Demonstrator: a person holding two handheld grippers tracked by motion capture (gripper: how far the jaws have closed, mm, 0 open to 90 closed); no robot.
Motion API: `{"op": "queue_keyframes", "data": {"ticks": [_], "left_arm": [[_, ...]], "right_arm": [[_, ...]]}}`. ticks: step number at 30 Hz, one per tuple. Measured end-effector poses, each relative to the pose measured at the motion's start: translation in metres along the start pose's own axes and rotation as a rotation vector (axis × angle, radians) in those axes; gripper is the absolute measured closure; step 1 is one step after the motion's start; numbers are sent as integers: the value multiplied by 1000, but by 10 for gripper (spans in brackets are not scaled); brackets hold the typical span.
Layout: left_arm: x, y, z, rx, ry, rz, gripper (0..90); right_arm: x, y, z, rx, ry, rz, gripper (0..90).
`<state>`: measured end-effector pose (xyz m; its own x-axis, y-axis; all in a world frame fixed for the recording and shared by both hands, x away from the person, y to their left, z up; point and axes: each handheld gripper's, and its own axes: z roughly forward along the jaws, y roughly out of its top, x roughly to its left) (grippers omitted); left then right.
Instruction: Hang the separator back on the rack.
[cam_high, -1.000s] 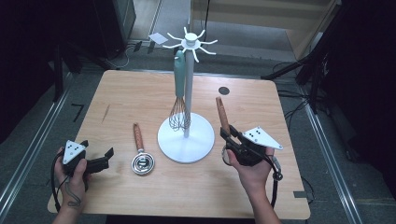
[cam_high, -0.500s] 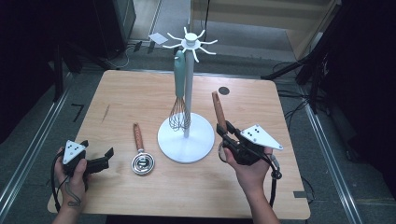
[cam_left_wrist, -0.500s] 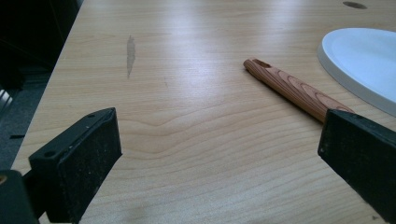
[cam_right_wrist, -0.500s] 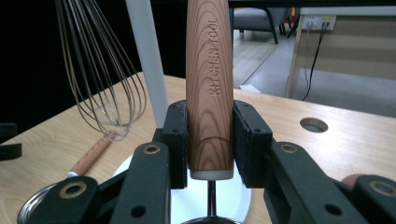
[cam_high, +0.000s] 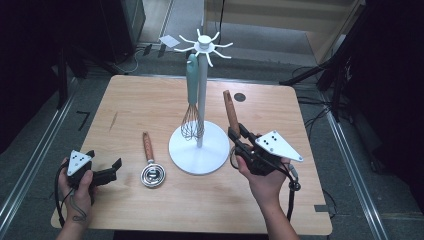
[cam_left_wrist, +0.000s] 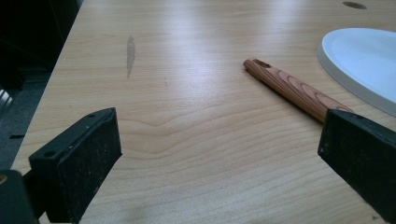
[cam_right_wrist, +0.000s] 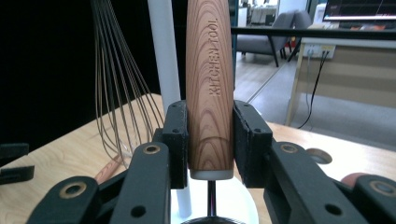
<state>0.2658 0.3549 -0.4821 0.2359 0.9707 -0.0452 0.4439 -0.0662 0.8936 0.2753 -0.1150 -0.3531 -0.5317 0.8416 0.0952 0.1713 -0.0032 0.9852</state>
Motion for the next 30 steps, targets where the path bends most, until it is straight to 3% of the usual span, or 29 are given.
{"op": "queue_keyframes", "data": {"ticks": [13,30], "left_arm": [[0,0,0,-1,2,-2,0],[0,0,0,-3,-1,-2,0]], "right_arm": [[12,18,-2,-54,-33,-49,706],[29,38,-6,-119,-34,-80,706]]}}
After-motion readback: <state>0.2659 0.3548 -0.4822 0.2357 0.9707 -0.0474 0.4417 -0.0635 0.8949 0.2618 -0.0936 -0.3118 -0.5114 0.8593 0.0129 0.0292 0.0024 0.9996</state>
